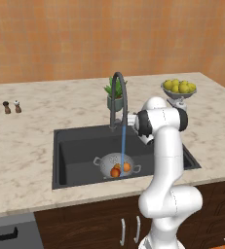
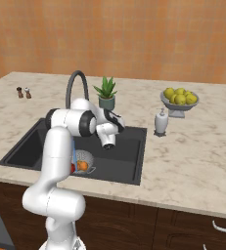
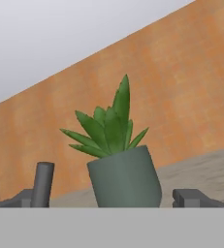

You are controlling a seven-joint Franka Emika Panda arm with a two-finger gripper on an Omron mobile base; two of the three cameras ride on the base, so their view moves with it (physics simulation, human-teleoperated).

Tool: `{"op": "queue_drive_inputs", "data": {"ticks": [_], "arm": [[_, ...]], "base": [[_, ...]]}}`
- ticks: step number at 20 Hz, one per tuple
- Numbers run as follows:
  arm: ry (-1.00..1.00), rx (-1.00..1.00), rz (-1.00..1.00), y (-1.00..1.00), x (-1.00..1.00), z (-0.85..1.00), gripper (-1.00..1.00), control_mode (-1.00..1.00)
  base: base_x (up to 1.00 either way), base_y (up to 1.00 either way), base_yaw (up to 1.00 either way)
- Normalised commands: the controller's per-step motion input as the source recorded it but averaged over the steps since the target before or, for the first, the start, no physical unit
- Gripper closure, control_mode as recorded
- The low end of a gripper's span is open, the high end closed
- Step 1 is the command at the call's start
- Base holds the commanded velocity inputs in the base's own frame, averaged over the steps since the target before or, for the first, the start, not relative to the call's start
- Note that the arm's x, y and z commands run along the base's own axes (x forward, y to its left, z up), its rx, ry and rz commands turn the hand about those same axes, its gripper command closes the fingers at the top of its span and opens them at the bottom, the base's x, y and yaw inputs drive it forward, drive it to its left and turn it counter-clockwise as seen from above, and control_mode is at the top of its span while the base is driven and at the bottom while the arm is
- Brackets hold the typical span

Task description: Put the colander in the sink, put the apple, tangerine, peach in the colander, and turn on the sink faucet and pour water over the colander.

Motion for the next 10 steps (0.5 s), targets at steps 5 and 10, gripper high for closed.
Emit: {"op": "queue_drive_inputs", "data": {"ticks": [5, 10], "arm": [[0.0, 0.07, 0.0, -1.0, 0.02, 0.0, -1.0, -1.0], [0.02, 0.09, 0.0, -0.99, 0.0, 0.0, -1.0, -1.0]], "base": [[0.0, 0.0, 0.0], [0.0, 0.0, 0.0]]}}
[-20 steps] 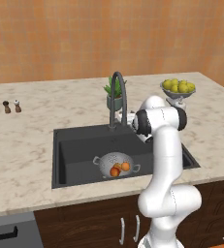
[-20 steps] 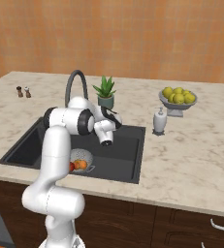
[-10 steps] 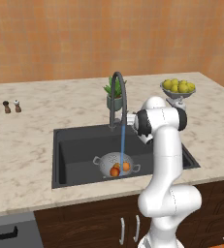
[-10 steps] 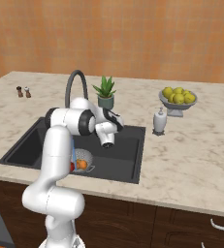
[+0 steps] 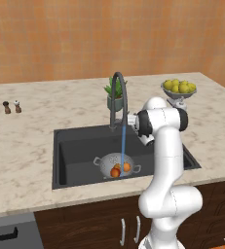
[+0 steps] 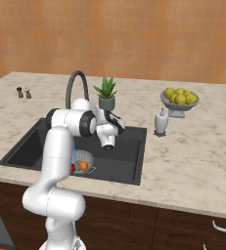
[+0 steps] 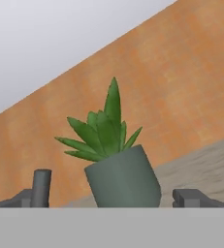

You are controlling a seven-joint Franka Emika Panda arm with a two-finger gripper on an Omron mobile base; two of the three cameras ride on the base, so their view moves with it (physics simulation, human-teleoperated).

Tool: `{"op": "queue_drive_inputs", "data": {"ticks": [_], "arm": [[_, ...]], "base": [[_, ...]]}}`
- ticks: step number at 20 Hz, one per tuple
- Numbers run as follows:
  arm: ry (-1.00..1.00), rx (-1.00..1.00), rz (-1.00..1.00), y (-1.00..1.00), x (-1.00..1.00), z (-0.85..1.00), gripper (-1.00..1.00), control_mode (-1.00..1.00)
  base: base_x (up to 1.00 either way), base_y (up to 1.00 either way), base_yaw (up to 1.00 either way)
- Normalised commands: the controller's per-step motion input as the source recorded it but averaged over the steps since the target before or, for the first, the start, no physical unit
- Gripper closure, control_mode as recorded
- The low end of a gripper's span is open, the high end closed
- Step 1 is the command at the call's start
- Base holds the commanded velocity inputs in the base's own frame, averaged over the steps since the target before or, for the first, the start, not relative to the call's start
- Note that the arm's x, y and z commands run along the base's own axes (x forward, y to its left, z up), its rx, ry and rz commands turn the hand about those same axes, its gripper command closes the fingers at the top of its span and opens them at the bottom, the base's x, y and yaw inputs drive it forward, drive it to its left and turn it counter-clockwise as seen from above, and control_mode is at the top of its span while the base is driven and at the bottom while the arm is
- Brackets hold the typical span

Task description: Put the colander in the sink, put the apple, tangerine, peach in the colander, and turn on the sink faucet and pour water over the colander.

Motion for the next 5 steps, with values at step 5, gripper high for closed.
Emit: {"op": "queue_drive_inputs", "data": {"ticks": [5], "arm": [[0.06, 0.04, 0.0, -0.61, 0.01, 0.0, -1.0, -1.0]], "base": [[0.0, 0.0, 0.0]]}}
